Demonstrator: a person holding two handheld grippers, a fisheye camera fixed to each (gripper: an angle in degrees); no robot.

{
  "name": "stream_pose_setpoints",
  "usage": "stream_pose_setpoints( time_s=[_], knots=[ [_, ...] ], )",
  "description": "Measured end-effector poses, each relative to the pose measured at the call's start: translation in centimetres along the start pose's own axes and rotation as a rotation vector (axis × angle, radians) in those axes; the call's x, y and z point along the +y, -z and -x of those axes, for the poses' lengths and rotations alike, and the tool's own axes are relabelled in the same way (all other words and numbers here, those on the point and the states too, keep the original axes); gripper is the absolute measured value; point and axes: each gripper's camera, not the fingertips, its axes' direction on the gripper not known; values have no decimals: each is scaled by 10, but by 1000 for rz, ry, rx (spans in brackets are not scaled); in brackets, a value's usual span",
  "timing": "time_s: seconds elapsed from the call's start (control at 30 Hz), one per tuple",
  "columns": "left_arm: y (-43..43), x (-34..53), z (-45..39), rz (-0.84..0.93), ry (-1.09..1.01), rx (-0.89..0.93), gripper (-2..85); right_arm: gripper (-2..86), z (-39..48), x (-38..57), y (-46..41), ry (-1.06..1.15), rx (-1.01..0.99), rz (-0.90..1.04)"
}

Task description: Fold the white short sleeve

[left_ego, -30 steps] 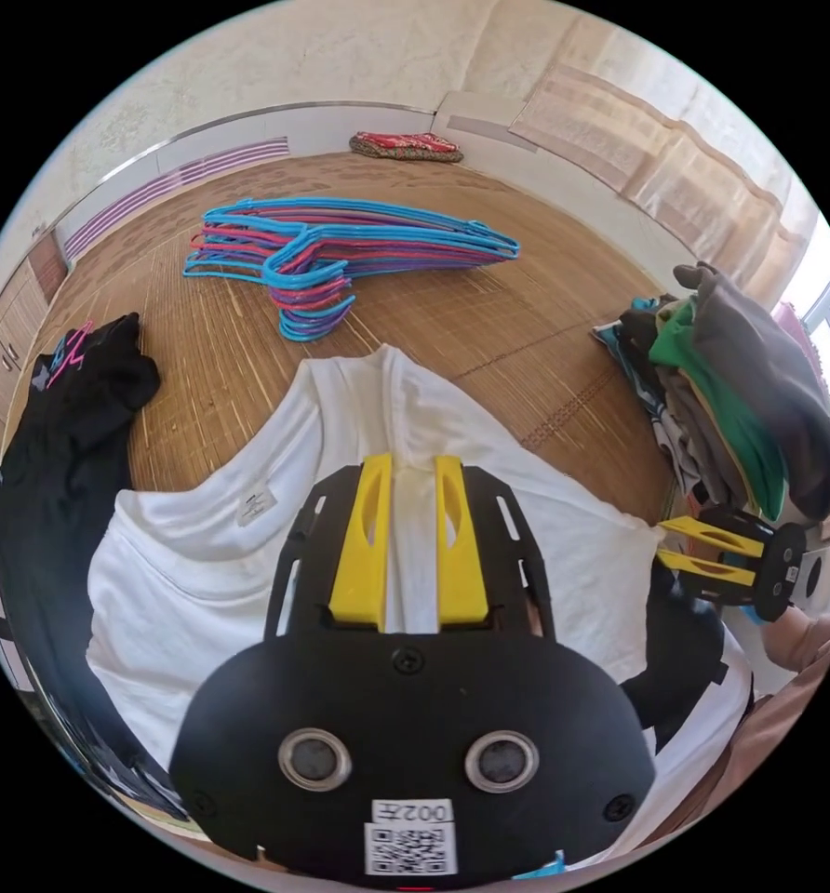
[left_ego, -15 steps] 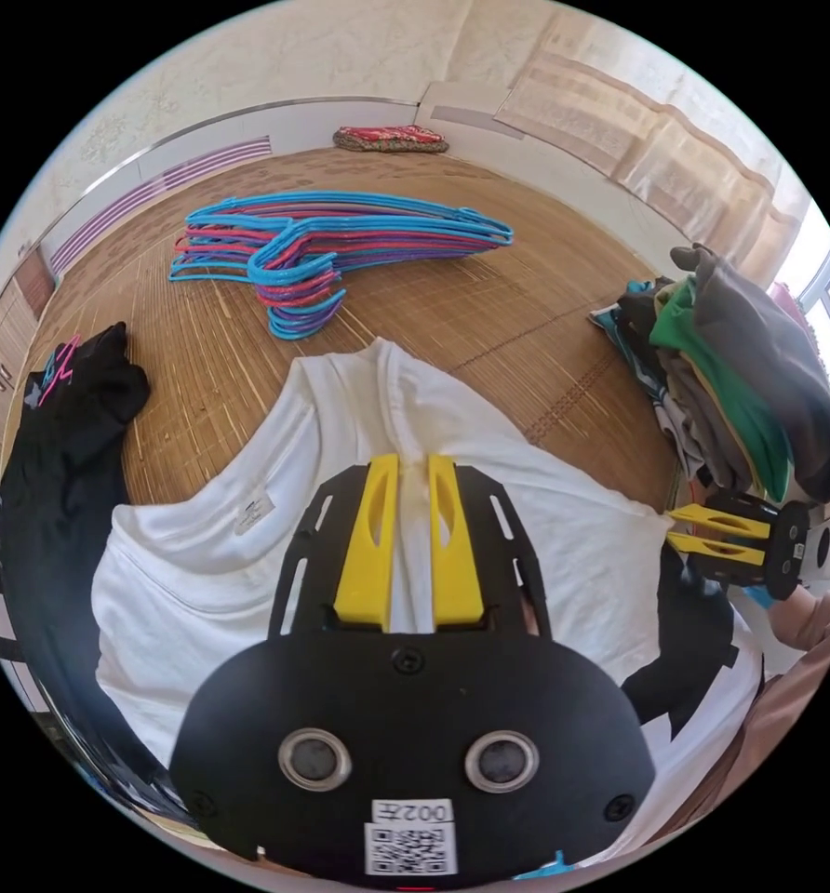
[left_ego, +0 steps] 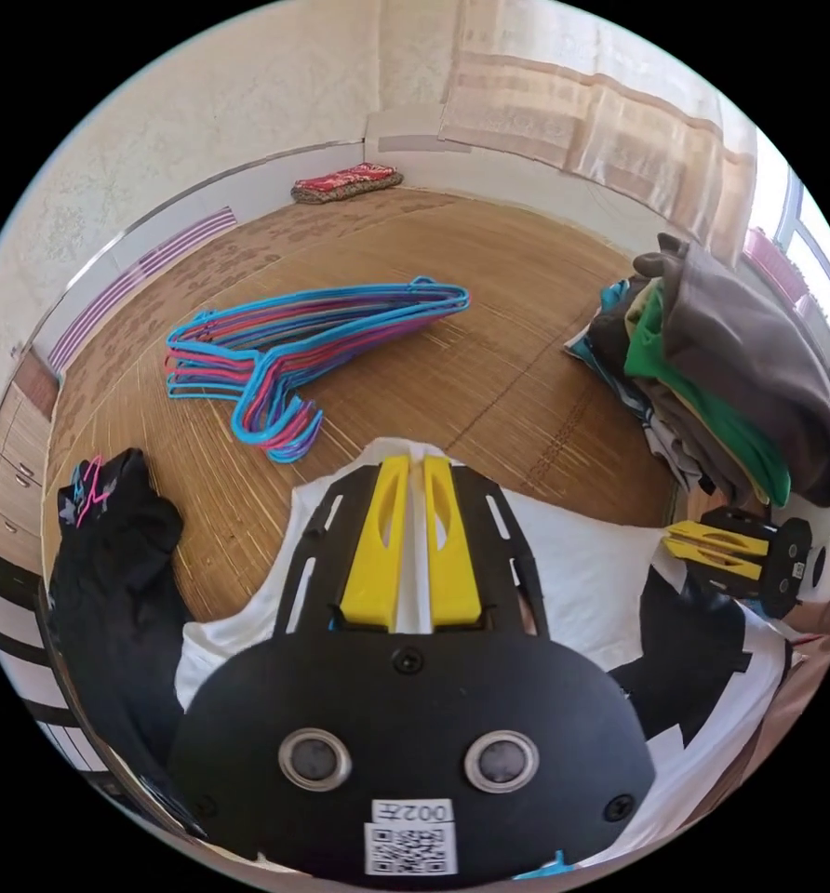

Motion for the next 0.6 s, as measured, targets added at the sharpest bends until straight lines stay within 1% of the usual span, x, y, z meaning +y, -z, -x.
stream_pose_setpoints(
  time_s=[0.2, 0.43, 0.6],
  knots=[
    [-27, -59, -17, 37, -63, -22, 19, -7, -13, -10, -15, -72, 23, 62],
    [-79, -96, -27, 163, -98, -42, 25, -5, -27, -22, -29, -90, -11, 113],
    [-85, -105, -16, 160, -65, 29, 37, 14, -34, -29, -29, -44, -65, 94]
  ],
)
